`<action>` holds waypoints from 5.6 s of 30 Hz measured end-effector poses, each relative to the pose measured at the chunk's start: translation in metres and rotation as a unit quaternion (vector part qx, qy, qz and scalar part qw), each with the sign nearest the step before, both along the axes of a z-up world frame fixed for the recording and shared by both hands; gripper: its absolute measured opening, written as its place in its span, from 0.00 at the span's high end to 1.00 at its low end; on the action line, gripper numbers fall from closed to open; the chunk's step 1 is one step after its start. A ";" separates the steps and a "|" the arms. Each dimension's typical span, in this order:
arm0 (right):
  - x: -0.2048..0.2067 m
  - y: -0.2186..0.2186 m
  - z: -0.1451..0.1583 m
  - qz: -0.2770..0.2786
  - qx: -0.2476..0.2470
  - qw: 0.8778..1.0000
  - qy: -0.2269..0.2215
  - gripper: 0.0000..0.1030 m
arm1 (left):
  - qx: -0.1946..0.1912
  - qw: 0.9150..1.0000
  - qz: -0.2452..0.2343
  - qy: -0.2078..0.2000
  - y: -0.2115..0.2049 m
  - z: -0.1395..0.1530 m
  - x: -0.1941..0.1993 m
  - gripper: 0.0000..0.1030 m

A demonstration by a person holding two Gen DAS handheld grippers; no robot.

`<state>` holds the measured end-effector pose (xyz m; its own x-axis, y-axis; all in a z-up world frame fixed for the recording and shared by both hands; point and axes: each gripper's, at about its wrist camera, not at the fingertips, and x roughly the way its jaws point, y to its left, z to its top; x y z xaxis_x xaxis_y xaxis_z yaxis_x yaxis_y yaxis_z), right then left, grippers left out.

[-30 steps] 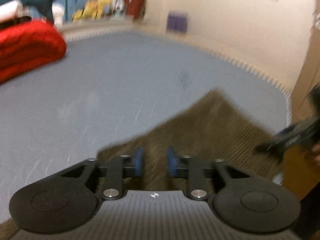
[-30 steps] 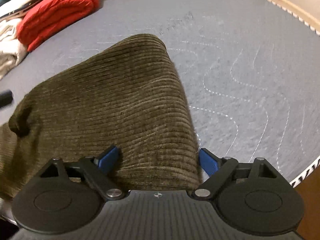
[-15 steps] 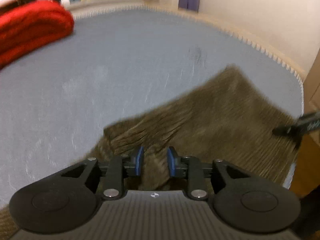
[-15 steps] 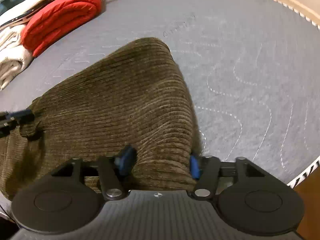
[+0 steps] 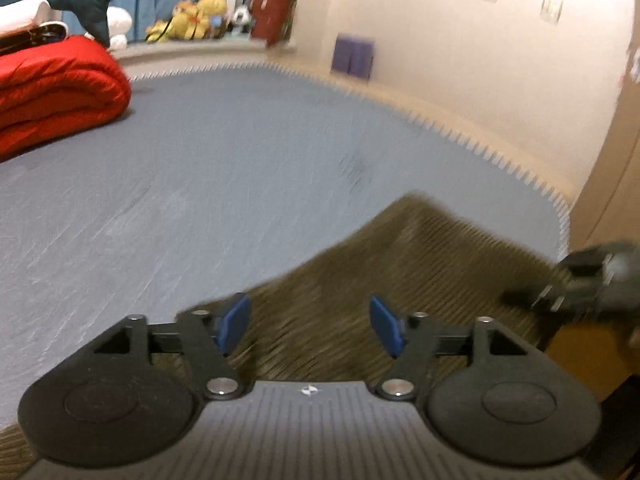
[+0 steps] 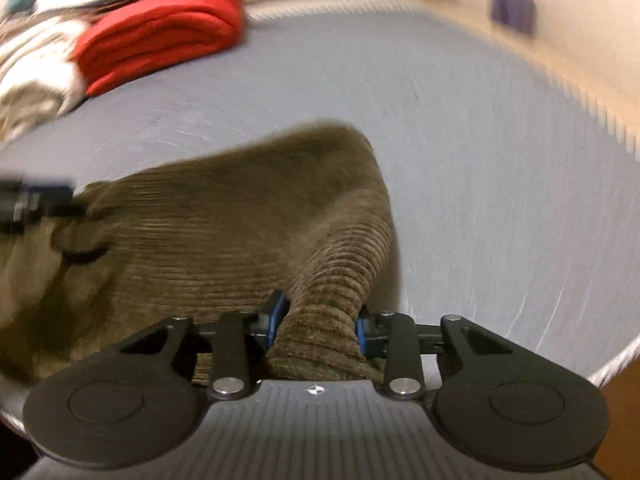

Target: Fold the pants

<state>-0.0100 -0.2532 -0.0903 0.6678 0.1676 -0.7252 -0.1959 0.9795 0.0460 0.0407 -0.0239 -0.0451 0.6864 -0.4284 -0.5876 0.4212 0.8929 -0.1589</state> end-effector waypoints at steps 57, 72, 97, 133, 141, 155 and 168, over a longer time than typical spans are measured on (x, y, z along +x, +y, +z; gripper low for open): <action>0.053 0.205 0.006 0.205 0.173 0.953 0.141 0.25 | -0.130 0.926 0.276 0.223 0.329 -0.041 -0.062 0.09; 0.070 0.214 -0.011 0.180 0.241 0.939 0.170 0.67 | -0.124 0.933 0.258 0.217 0.304 -0.046 -0.048 0.41; 0.104 0.178 -0.064 0.129 0.296 0.915 0.240 0.11 | -0.151 0.925 0.246 0.247 0.303 -0.060 -0.014 0.18; 0.151 0.101 -0.018 0.282 -0.016 0.958 0.045 0.55 | 0.137 0.981 0.044 0.131 0.082 -0.034 0.039 0.59; 0.146 0.104 0.001 0.275 -0.044 0.960 0.025 0.55 | 0.124 0.985 0.098 0.076 0.078 0.002 0.048 0.52; 0.149 0.095 0.000 0.155 -0.050 0.986 0.024 0.31 | 0.133 0.974 0.161 0.085 0.081 0.019 0.035 0.23; 0.079 0.119 0.087 0.102 -0.020 0.993 -0.056 0.14 | 0.054 0.955 0.291 -0.014 0.073 0.121 -0.052 0.04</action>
<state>0.0687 -0.1342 -0.0029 0.7000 0.2806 -0.6567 -0.3925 0.9194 -0.0255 -0.0110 0.0491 0.0756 0.8064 0.0931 -0.5840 -0.1489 0.9877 -0.0482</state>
